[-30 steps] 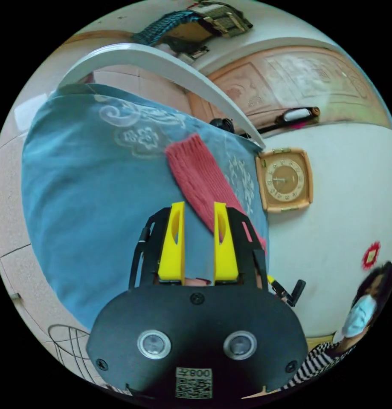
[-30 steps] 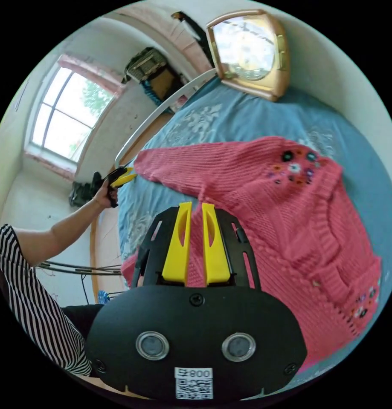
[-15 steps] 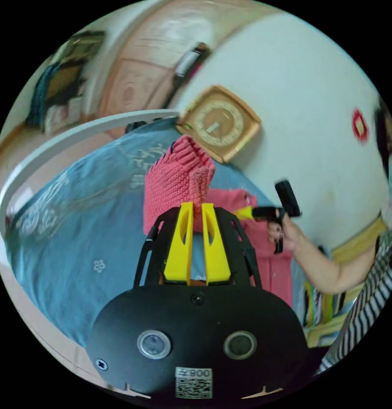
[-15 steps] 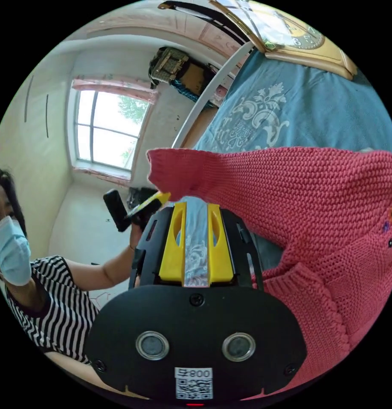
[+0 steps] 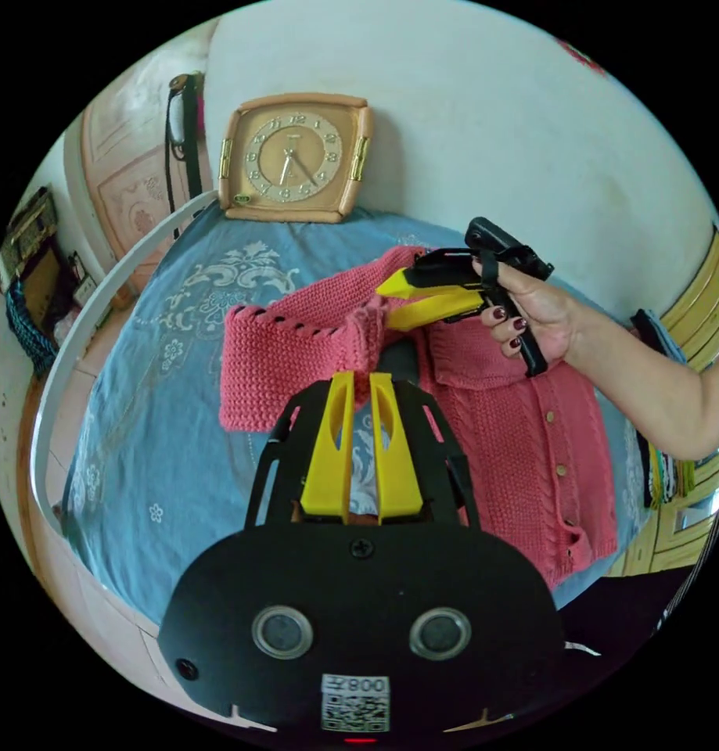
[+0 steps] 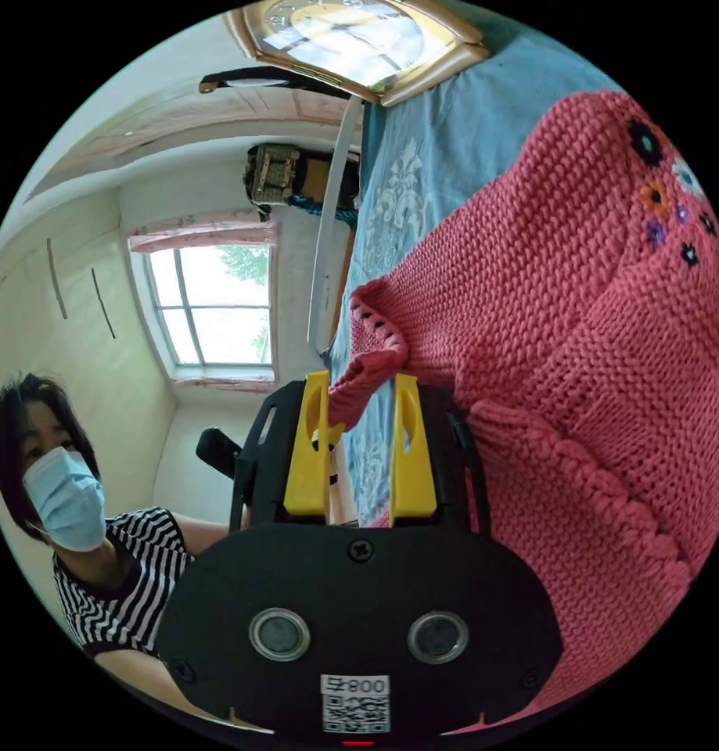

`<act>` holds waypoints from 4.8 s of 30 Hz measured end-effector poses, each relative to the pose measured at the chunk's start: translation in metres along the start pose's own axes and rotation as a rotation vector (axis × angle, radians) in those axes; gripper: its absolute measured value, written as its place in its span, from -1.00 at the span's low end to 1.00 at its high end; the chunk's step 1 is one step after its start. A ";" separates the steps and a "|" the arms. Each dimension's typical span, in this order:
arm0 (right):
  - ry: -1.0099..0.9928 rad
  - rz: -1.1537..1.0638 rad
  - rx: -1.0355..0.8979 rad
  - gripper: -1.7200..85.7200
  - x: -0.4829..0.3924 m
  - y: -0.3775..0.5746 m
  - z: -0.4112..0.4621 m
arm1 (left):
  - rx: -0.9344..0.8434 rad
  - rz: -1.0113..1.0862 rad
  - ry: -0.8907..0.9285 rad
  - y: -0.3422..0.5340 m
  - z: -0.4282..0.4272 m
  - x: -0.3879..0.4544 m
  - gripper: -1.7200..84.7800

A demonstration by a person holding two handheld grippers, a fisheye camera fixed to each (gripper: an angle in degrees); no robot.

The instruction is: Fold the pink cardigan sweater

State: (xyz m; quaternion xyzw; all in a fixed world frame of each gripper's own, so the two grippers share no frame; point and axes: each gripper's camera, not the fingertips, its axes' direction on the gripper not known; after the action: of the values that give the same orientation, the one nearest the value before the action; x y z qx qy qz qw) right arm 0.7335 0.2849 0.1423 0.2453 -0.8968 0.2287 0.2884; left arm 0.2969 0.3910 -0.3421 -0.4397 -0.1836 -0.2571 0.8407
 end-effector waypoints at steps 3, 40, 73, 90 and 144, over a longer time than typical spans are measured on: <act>-0.027 0.030 -0.019 -0.72 0.008 0.002 -0.007 | 0.001 0.063 -0.042 -0.005 0.006 0.037 -0.88; 0.136 0.154 0.621 -0.89 0.048 0.411 -0.329 | -0.042 0.724 0.410 -0.098 0.176 0.472 -0.90; 0.595 0.215 0.417 -0.96 0.015 0.409 -0.321 | -0.123 0.016 0.167 -0.227 0.243 0.219 -0.95; 0.870 0.180 0.546 -0.96 -0.011 0.396 -0.341 | -0.018 0.036 0.089 -0.321 0.237 0.146 -0.96; 0.355 0.527 0.388 -0.84 0.102 0.721 -0.163 | -0.512 -0.373 0.396 -0.008 0.159 -0.071 -0.72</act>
State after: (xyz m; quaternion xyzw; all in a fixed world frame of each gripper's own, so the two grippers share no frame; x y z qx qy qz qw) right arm 0.3143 0.9021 0.1321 0.0127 -0.8053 0.4998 0.3187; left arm 0.2224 0.5389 -0.2882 -0.5364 -0.0241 -0.5236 0.6615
